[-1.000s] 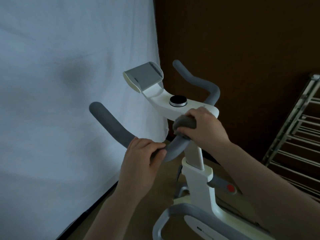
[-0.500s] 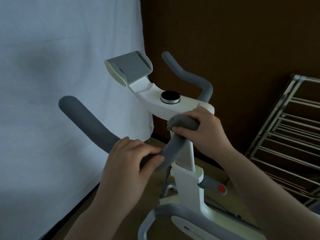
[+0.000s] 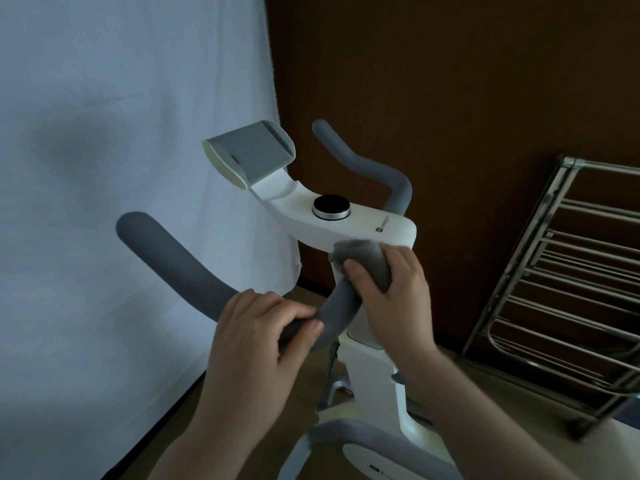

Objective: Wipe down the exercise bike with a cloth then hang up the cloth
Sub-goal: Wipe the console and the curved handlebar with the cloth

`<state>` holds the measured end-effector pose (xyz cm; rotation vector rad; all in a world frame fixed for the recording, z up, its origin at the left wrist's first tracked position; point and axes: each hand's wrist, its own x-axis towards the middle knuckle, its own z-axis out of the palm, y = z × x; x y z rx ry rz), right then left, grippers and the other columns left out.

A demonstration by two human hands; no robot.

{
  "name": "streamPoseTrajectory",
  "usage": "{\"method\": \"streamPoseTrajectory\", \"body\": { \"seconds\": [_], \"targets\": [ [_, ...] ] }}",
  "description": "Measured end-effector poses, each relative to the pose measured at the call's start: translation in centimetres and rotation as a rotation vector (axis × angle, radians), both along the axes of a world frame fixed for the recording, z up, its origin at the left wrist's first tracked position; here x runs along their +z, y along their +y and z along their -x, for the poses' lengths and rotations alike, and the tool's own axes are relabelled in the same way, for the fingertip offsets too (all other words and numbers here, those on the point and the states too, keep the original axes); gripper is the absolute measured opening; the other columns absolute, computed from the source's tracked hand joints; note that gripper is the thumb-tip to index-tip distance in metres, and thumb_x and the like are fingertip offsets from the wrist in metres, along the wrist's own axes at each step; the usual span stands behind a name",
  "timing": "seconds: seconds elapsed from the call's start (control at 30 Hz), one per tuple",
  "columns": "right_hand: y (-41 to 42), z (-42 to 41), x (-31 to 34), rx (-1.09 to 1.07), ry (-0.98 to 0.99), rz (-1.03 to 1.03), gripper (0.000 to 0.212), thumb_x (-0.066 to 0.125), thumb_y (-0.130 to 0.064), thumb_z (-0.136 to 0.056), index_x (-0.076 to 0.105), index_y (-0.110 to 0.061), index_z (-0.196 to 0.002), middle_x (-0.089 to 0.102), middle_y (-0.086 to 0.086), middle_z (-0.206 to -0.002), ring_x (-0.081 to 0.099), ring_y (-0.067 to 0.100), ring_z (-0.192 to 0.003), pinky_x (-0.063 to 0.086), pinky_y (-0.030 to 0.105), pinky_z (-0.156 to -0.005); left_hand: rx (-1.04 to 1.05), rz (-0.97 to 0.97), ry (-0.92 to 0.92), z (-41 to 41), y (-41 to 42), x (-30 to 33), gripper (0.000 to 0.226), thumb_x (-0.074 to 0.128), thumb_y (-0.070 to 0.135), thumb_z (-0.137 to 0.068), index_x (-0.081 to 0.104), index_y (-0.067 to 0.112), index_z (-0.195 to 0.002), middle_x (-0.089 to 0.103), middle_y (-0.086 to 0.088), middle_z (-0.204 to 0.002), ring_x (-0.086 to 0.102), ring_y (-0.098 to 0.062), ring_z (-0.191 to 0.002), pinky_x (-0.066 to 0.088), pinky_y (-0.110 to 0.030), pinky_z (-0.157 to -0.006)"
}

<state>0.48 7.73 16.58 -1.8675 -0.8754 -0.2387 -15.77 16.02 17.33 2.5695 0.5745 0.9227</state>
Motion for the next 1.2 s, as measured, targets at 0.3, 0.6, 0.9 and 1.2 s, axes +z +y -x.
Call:
{"method": "streamPoseTrajectory", "body": {
  "seconds": [0.3, 0.6, 0.9, 1.2],
  "targets": [
    [0.6, -2.9, 0.4, -0.069, -0.077, 0.078, 0.043, 0.064, -0.043, -0.086, 0.06, -0.017, -0.119, 0.058, -0.002, -0.115, 0.052, 0.015, -0.108, 0.051, 0.036, -0.09, 0.012, -0.012, -0.024, 0.0, -0.1, -0.5, 0.036, 0.045, 0.05, -0.089, 0.071, 0.025, -0.095, 0.062, 0.019, -0.084, 0.05, -0.002, -0.082, 0.033, -0.016, -0.083],
    [-1.0, -2.2, -1.6, -0.098, -0.03, -0.053, 0.029, 0.064, -0.04, -0.085, 0.063, -0.02, -0.106, 0.06, -0.01, -0.098, 0.052, 0.011, -0.095, 0.048, 0.034, -0.084, 0.021, -0.014, -0.068, -0.2, -0.2, -0.7, 0.034, 0.045, 0.049, -0.09, 0.071, 0.026, -0.092, 0.059, 0.02, -0.08, 0.048, -0.001, -0.079, 0.027, -0.008, -0.087],
    [-0.7, 0.5, -2.3, 0.04, 0.358, -0.312, 0.023, 0.064, -0.031, -0.087, 0.055, -0.041, -0.106, 0.056, -0.013, -0.105, 0.057, 0.005, -0.101, 0.054, 0.03, -0.085, 0.044, 0.006, -0.072, -0.4, -0.3, -0.7, 0.033, 0.046, 0.049, -0.088, 0.07, 0.027, -0.089, 0.058, 0.023, -0.078, 0.049, 0.004, -0.079, 0.031, -0.015, -0.088],
    [-0.1, 3.4, -2.9, 0.012, 0.678, -0.473, 0.03, 0.059, -0.03, -0.092, 0.053, -0.03, -0.121, 0.055, -0.004, -0.119, 0.058, 0.01, -0.109, 0.054, 0.038, -0.091, 0.141, -0.035, -0.151, -0.9, -1.4, -1.6, 0.027, 0.05, 0.035, -0.09, 0.072, 0.02, -0.089, 0.063, 0.014, -0.083, 0.055, -0.004, -0.085, 0.034, -0.033, -0.103]
  ]
}}
